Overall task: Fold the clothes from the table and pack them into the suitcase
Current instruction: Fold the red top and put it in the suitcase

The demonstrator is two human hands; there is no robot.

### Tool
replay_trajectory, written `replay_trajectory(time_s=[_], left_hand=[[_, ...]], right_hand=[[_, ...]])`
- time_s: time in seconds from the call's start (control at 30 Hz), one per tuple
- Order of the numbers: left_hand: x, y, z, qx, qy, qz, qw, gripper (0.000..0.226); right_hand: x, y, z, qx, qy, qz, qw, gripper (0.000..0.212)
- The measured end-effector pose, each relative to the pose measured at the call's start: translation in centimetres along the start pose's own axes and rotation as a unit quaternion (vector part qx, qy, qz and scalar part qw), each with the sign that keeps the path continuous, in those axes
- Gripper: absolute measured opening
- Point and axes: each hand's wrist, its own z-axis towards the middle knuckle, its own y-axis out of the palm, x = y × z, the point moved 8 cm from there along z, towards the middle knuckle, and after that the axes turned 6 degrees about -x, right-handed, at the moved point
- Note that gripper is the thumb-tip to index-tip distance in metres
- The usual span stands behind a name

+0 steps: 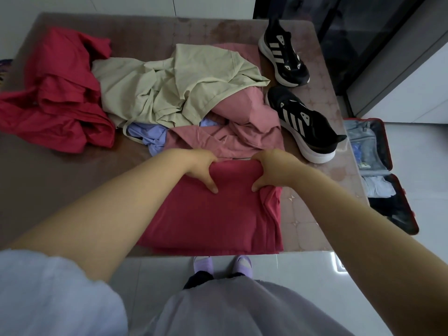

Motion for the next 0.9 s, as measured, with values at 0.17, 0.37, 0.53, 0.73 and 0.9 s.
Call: replay_trajectory(time_s=[0.17,0.37,0.53,0.73,0.9], left_hand=[[-1.0,-0.7,0.4,0.006,-0.020,-0.040,0.999,0.039],[-7.9,-2.3,-3.1,0.182,-0.108,-0.264,0.941,0.070],[-10.6,0.4,-5.4,0.192,-0.157,-0.419,0.873,0.066],[-12.1,4.1,-7.9,0.188,-0.198,-0.554,0.787,0.052],[-12.8,7.3,-9.8,0.158,-0.209,-0.632,0.730,0.042]], right_hand=[[-0.3,-1.7,-0.4,0.106,0.009,-0.018,0.994,0.051],[3.1,-2.9,-4.7,0.338,0.116,0.295,0.886,0.058],[1.3,9.0,-5.1,0.159,0.226,0.504,0.819,0.066],[-4.4,12.8,-3.0,0.092,0.196,0.557,0.802,0.083],[-6.6,13.0,-1.6,0.076,0.221,0.596,0.768,0.065]])
